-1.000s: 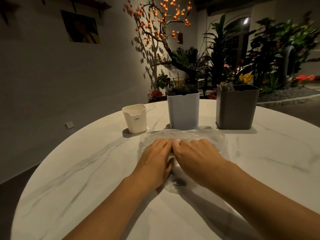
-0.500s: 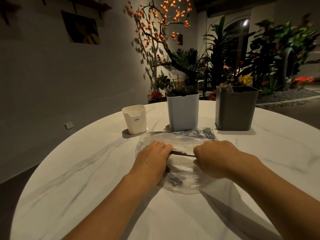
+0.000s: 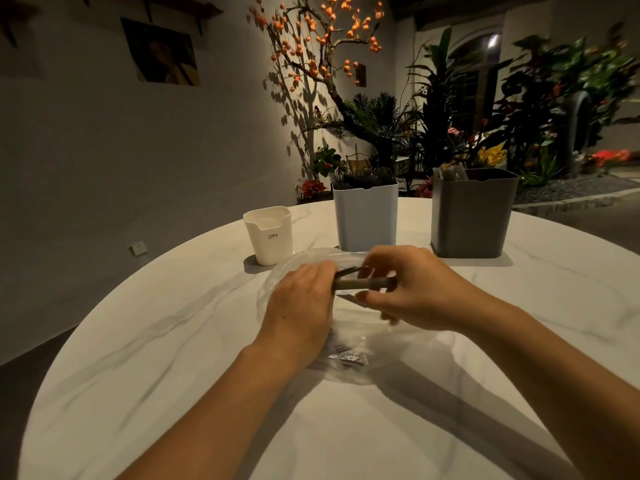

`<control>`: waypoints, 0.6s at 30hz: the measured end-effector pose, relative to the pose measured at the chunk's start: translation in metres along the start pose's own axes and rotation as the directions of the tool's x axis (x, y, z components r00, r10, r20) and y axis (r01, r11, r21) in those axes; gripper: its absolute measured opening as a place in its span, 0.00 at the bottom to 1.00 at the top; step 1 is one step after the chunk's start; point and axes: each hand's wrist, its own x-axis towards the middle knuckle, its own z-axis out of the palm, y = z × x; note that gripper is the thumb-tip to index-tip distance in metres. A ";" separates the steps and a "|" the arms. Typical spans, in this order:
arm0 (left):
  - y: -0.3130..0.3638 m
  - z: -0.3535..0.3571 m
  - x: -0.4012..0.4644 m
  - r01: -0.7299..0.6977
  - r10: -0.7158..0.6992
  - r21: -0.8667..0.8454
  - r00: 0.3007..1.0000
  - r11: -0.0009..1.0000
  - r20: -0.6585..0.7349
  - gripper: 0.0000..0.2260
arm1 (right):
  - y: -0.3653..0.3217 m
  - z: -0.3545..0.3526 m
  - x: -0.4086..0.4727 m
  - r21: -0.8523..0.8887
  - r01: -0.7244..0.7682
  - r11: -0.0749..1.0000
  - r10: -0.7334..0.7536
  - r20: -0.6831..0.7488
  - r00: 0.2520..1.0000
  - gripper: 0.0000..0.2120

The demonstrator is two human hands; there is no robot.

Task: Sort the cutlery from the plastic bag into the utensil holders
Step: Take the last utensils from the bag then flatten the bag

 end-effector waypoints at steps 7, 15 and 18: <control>0.007 -0.001 0.000 0.044 -0.049 -0.185 0.998 0.982 -0.024 0.05 | -0.016 -0.001 0.003 0.724 0.073 0.686 0.030 -0.129 0.991 0.16; 0.021 -0.007 0.003 -0.014 -0.028 -0.384 0.994 0.923 -0.103 0.09 | -0.017 0.015 0.008 0.708 0.025 0.706 0.092 -0.126 0.988 0.29; 0.028 -0.022 0.017 0.090 -0.197 -0.764 0.979 0.639 -0.050 0.13 | -0.017 0.011 0.006 0.748 0.027 0.663 0.103 -0.128 0.986 0.25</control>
